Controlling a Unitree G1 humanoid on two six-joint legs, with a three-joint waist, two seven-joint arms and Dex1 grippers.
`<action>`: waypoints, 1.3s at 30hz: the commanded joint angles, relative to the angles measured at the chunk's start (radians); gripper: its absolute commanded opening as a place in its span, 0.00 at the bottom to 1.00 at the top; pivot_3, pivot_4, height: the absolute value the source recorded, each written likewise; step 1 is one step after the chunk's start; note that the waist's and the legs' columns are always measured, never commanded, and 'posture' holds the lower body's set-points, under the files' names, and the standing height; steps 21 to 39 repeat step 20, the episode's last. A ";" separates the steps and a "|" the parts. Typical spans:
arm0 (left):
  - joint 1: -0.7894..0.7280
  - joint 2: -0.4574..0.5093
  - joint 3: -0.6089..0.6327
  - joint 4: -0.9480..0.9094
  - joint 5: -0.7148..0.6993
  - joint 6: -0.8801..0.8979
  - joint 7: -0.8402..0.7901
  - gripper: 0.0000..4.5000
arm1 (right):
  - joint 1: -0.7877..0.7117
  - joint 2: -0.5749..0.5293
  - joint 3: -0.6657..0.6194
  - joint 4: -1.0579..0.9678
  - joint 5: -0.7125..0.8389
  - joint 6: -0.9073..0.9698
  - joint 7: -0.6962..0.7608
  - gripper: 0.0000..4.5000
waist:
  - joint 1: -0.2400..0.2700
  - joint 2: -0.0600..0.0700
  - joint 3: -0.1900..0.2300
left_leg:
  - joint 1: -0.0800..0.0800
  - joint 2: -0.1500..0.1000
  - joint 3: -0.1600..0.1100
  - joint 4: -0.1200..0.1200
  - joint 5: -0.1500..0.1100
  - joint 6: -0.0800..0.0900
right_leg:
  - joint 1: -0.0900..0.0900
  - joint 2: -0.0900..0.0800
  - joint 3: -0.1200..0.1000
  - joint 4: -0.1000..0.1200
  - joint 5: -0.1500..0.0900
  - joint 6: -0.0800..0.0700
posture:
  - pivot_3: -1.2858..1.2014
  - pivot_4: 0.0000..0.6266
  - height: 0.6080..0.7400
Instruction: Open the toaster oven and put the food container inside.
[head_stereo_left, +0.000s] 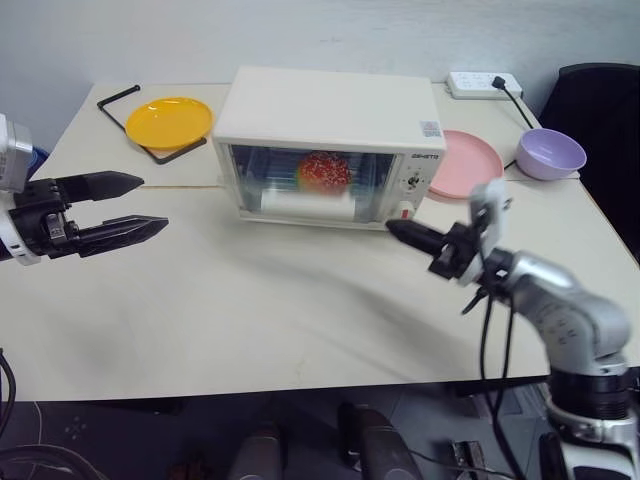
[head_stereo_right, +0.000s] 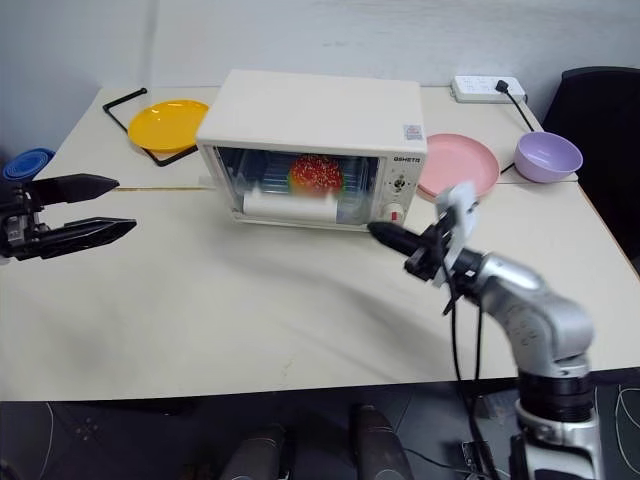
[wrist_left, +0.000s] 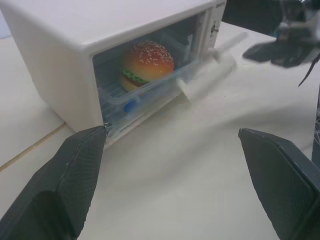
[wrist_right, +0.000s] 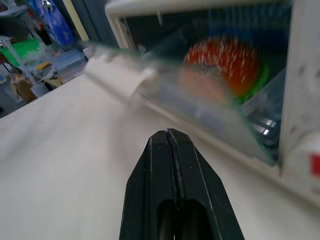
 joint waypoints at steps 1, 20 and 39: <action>0.005 -0.004 0.012 -0.011 0.003 -0.030 0.004 1.00 | -0.010 -0.113 -0.053 -0.023 0.052 0.058 0.055 0.14 | 0.000 0.000 0.000 | 0.000 0.000 0.000 0.000 0.000 0.000 | 0.000 0.000 0.000 0.000 0.000 0.000 | 0.52 0.24 1.00; 0.120 0.021 0.109 -0.027 0.033 -0.072 -0.006 1.00 | 0.108 -0.440 -0.199 0.049 0.025 0.047 0.264 0.99 | -0.001 0.002 0.001 | 0.001 0.000 0.005 0.001 -0.001 0.003 | 0.000 0.002 0.001 -0.002 0.000 0.000 | 0.52 0.24 1.00; 0.120 0.021 0.109 -0.027 0.033 -0.072 -0.006 1.00 | 0.108 -0.440 -0.199 0.049 0.025 0.047 0.264 0.99 | -0.001 0.002 0.001 | 0.001 0.000 0.005 0.001 -0.001 0.003 | 0.000 0.002 0.001 -0.002 0.000 0.000 | 0.52 0.24 1.00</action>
